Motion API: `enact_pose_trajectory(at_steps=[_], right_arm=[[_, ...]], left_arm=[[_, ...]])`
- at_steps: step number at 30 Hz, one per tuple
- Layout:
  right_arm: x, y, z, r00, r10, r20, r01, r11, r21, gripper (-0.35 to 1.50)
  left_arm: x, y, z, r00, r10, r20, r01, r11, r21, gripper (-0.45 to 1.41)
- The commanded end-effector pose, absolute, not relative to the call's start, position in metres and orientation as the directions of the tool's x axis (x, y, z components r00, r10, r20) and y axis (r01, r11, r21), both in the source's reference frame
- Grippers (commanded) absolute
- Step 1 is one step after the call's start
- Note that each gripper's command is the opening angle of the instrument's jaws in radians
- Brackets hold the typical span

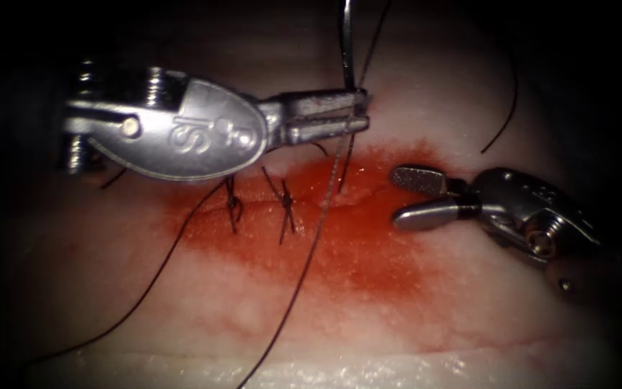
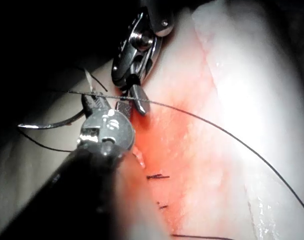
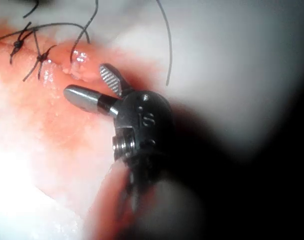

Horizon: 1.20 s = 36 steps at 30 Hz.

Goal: Wound Closure
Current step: Pass needle to right gripper

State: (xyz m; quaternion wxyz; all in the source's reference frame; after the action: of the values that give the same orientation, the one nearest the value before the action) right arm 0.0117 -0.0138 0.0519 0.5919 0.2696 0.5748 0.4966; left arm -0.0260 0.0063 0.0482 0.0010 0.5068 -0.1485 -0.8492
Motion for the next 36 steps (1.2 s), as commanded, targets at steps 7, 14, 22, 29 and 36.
enact_pose_trajectory(at_steps=[7,14,22,29,36], right_arm=[[0.0128,-0.0132,0.0505,-0.155,0.952,-0.263,-0.273,0.215,0.938,0.24],[0.0131,-0.0132,0.0506,-0.129,0.974,-0.186,-0.297,0.141,0.944,0.22],[0.0145,-0.0129,0.0507,-0.171,0.981,-0.091,-0.288,0.038,0.957,1.06],[0.0157,-0.0128,0.0507,-0.184,0.983,-0.018,-0.256,-0.03,0.966,1.26],[0.0168,-0.0127,0.0509,-0.191,0.982,0.005,-0.247,-0.053,0.968,1.2]], left_arm=[[-0.0262,0.0018,0.0535,-0.483,-0.172,-0.858,-0.115,-0.959,0.258,-0.45],[-0.0264,0.0008,0.054,-0.478,-0.186,-0.858,-0.102,-0.959,0.265,-0.45],[-0.0273,0.0,0.0533,-0.458,-0.215,-0.862,-0.083,-0.956,0.282,-0.45],[-0.0277,-0.0006,0.0531,-0.447,-0.251,-0.859,-0.062,-0.949,0.31,-0.45],[-0.0277,-0.0006,0.0532,-0.445,-0.265,-0.856,-0.055,-0.945,0.321,-0.45]])
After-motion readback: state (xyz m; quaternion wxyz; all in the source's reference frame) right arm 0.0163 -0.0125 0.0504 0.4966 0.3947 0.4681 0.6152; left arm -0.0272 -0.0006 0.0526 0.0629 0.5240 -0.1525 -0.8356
